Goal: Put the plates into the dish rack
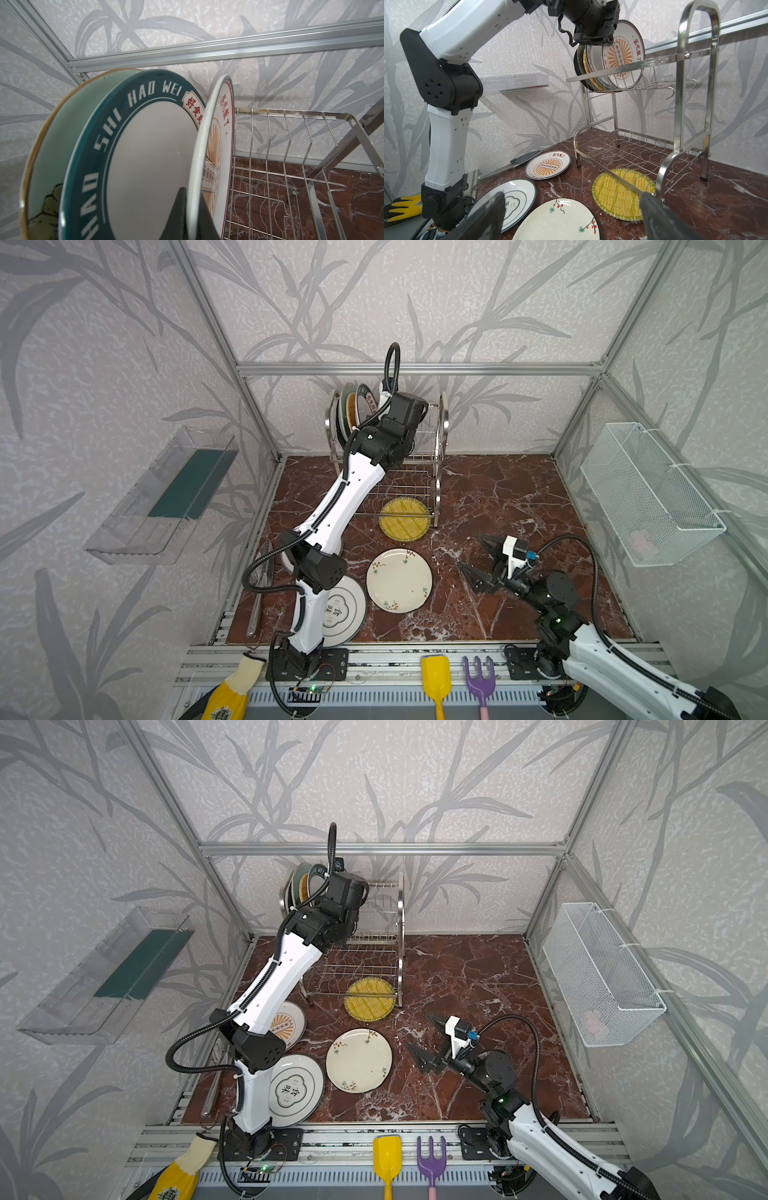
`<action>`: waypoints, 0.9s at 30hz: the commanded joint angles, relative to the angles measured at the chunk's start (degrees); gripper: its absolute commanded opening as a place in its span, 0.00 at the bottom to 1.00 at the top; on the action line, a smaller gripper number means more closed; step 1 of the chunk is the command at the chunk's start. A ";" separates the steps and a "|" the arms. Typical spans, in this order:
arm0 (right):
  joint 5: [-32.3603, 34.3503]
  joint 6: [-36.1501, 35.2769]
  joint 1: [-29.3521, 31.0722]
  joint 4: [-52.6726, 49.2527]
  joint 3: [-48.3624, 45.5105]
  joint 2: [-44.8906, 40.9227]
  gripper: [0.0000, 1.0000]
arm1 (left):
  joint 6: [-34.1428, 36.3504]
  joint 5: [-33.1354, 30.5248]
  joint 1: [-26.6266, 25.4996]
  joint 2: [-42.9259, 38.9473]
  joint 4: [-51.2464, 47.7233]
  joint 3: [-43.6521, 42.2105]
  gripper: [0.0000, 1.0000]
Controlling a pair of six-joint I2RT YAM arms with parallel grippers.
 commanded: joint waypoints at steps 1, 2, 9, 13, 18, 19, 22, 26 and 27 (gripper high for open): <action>0.71 0.29 0.41 0.67 2.07 -0.45 0.99 | -1.82 -0.46 -0.31 -1.83 -1.30 -2.02 0.12; 0.65 0.30 0.36 0.67 2.08 -0.46 0.99 | -1.87 -0.51 -0.32 -2.01 -1.22 -2.34 0.13; 0.80 0.28 0.37 0.67 2.09 -0.28 0.99 | -1.86 -0.92 -0.32 -3.75 -0.60 -4.71 0.18; 0.80 0.33 0.41 0.65 2.07 -0.01 0.99 | -1.65 -1.70 -0.28 -4.61 -0.43 -5.33 0.19; 0.77 0.30 0.35 0.72 2.10 0.08 0.99 | -0.61 -1.96 -0.24 -6.39 0.98 -6.79 0.25; 0.80 0.28 0.37 0.76 2.07 0.15 0.99 | -0.37 -1.91 -0.21 -6.72 1.33 -6.89 0.25; 0.74 0.37 0.44 0.80 2.07 0.24 0.99 | 0.67 -1.42 -0.12 -7.11 2.09 -6.70 0.26; 0.80 0.40 0.46 0.84 2.07 0.26 0.99 | 0.90 -0.10 -0.10 -7.30 1.85 -5.84 0.29; 0.88 0.37 0.50 0.80 2.07 0.27 0.99 | 0.91 0.33 -0.13 -7.40 1.63 -5.47 0.29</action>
